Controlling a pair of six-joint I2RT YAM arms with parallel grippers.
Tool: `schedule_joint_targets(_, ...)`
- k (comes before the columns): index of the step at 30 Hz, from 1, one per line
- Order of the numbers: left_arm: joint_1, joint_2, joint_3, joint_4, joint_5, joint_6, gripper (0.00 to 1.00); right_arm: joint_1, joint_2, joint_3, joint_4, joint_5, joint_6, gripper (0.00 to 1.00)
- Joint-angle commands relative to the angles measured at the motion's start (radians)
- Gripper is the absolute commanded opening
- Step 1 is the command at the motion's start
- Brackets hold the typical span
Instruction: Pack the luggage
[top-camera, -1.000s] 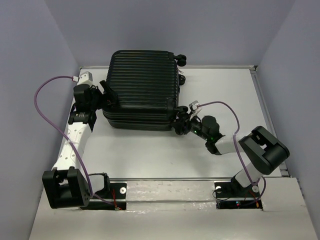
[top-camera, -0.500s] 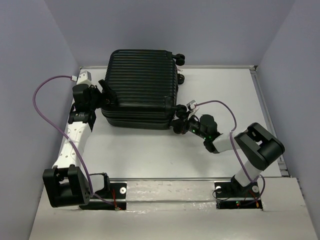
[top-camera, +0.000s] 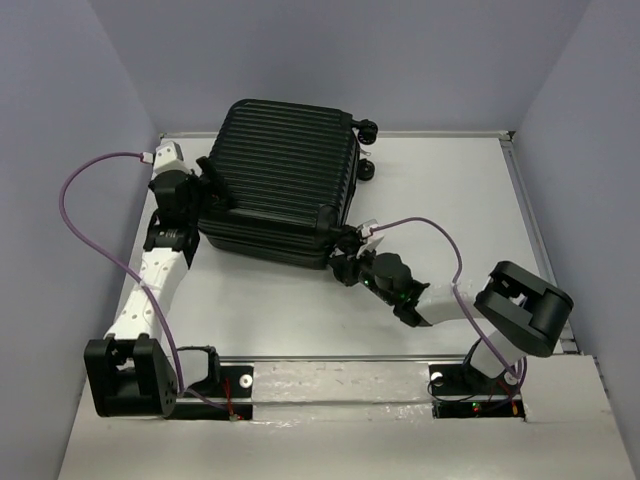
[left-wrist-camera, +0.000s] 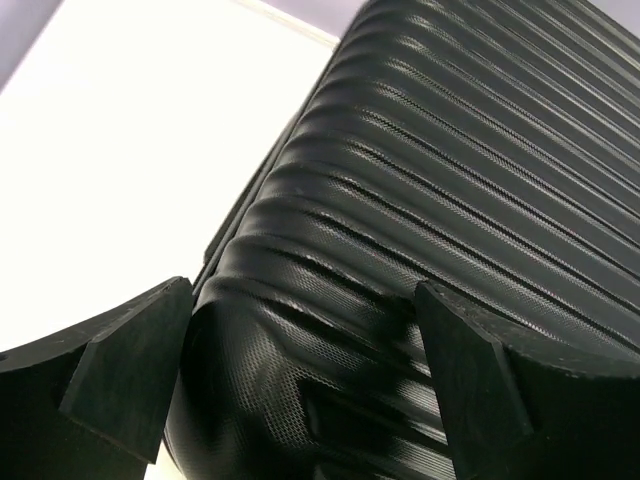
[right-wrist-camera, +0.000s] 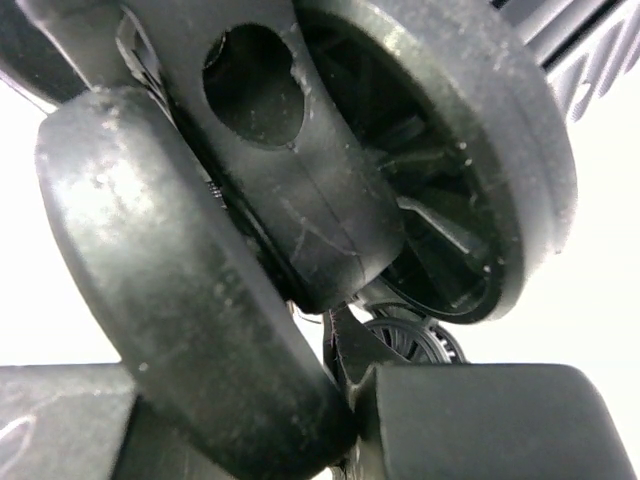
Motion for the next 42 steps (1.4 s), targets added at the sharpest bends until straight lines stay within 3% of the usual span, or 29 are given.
schedule_joint_targets(1, -0.267, -0.127, 0.002, -0.113, 0.13, -0.113, 0.99, 0.052, -0.048, 0.049, -0.138, -0.041, -0.067, 0.07)
schedule_joint_targets(4, -0.398, -0.206, 0.03, -0.208, -0.029, -0.087, 0.99, 0.001, -0.09, 0.025, -0.152, -0.12, -0.045, 0.07)
schedule_joint_targets(7, -0.557, -0.233, 0.008, -0.245, -0.064, -0.133, 0.97, -0.033, -0.122, 0.002, -0.156, -0.188, -0.027, 0.07)
schedule_joint_targets(13, -0.913, -0.077, 0.028, -0.122, -0.051, -0.24, 0.88, -0.044, -0.16, -0.031, -0.158, -0.223, 0.002, 0.07)
schedule_joint_targets(16, -0.949, 0.049, 0.06, -0.038, -0.043, -0.282, 0.88, -0.044, -0.174, -0.05, -0.158, -0.225, 0.014, 0.07)
schedule_joint_targets(25, -0.949, 0.158, 0.054, 0.113, -0.135, -0.383, 0.85, -0.044, -0.231, -0.115, -0.101, -0.234, 0.034, 0.07)
schedule_joint_targets(29, -0.95, 0.122, 0.008, 0.214, -0.199, -0.409, 0.84, -0.044, -0.249, -0.13, -0.094, -0.225, 0.031, 0.07)
schedule_joint_targets(33, -0.962, 0.063, -0.057, 0.243, -0.236, -0.404, 0.95, -0.044, -0.262, -0.132, -0.116, -0.213, 0.03, 0.07)
schedule_joint_targets(42, -0.967, -0.122, -0.17, 0.179, -0.282, -0.39, 0.99, -0.053, -0.269, -0.127, -0.124, -0.206, 0.027, 0.07)
